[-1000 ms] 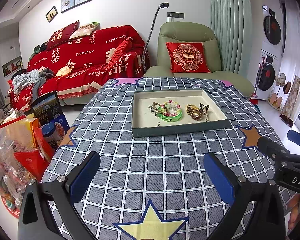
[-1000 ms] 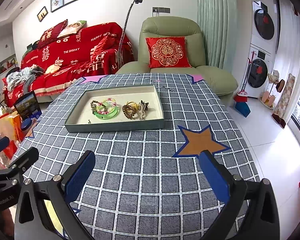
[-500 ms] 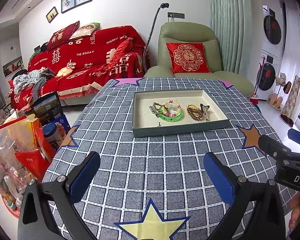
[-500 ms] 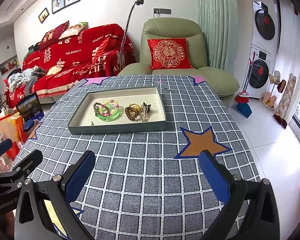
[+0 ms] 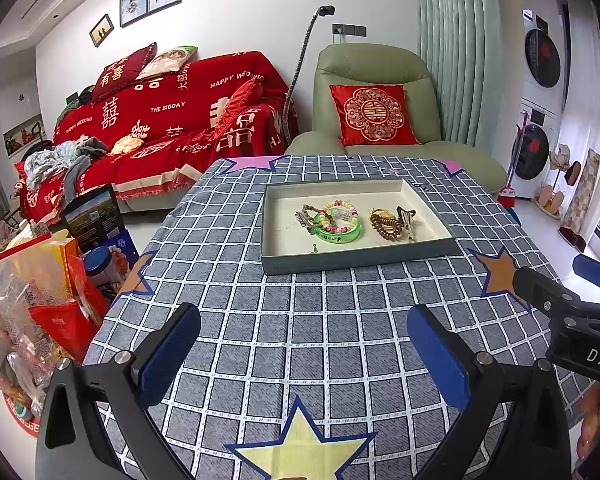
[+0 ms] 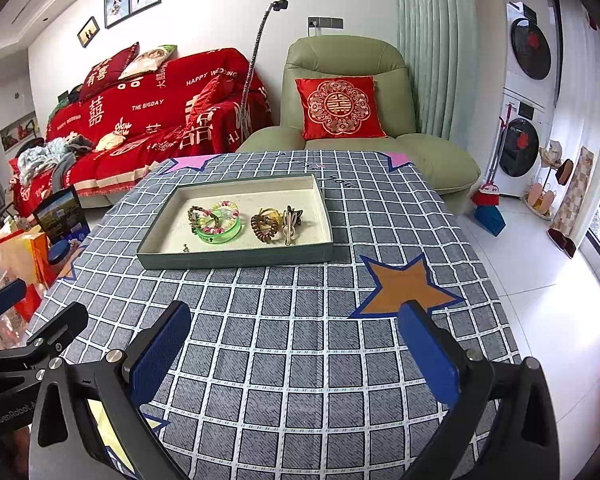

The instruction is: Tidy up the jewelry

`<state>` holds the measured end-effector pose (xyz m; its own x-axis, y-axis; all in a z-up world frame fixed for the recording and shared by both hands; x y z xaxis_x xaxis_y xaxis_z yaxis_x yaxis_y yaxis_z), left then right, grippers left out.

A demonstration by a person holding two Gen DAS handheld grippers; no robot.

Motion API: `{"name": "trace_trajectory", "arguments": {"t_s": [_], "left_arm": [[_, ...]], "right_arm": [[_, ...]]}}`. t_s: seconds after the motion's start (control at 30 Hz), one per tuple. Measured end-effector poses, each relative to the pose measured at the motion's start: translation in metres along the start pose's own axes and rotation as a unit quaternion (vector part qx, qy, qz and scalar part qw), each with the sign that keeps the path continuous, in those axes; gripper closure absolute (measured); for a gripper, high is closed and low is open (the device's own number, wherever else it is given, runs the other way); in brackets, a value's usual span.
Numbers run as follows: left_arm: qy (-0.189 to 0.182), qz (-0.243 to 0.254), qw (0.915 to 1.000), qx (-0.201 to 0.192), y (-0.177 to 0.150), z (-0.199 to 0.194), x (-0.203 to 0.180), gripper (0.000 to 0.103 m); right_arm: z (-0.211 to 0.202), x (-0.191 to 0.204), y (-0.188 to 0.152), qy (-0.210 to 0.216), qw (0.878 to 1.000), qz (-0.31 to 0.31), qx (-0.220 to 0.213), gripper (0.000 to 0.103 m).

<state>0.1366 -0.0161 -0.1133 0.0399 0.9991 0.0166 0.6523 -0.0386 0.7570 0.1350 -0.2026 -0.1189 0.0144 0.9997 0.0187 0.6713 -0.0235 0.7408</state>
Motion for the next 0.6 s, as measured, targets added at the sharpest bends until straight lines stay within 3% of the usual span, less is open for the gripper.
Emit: {"name": "trace_trajectory", "arguments": {"t_s": [0.6], "left_arm": [[0.0, 0.0, 1.0, 0.001, 0.0005, -0.0003, -0.0012, 0.0]], "right_arm": [[-0.0013, 0.0016, 0.0013, 0.001, 1.0, 0.0, -0.001, 0.0]]}}
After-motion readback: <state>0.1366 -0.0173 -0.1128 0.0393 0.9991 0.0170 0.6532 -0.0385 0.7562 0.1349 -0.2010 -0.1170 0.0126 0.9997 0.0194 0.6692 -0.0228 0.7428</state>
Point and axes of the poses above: each gripper's, at about its wrist camera, not at the fingertips, and z roughly the way its jaws point, x to its left, y to its top, the point moved 9 cm from there along z, roughly the way its jaws point, and after that the axes turned 2 degrees about x, right-handed, at the moved point
